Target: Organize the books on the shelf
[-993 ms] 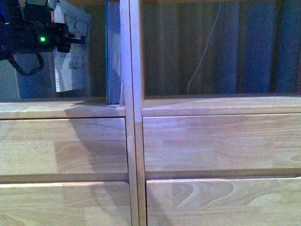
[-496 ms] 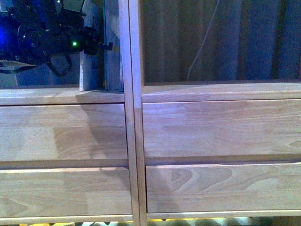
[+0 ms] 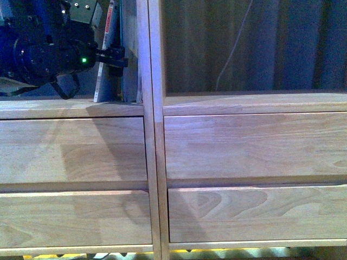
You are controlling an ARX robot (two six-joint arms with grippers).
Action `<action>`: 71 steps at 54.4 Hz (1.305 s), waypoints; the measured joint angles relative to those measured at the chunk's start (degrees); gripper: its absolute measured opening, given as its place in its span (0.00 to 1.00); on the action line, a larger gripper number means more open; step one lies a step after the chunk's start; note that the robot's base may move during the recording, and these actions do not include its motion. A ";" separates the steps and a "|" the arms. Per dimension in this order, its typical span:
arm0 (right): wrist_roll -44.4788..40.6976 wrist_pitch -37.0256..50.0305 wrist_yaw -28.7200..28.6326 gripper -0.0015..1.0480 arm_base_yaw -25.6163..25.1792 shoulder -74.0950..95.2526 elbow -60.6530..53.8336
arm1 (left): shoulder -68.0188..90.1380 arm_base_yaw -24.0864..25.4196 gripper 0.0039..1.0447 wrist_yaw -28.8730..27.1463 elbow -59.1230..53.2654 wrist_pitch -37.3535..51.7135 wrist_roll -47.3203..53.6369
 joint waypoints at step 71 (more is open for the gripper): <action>-13.29 -13.44 32.28 0.06 6.51 -17.16 -22.16 | -82.62 7.85 0.03 -6.67 -99.84 4.68 -14.25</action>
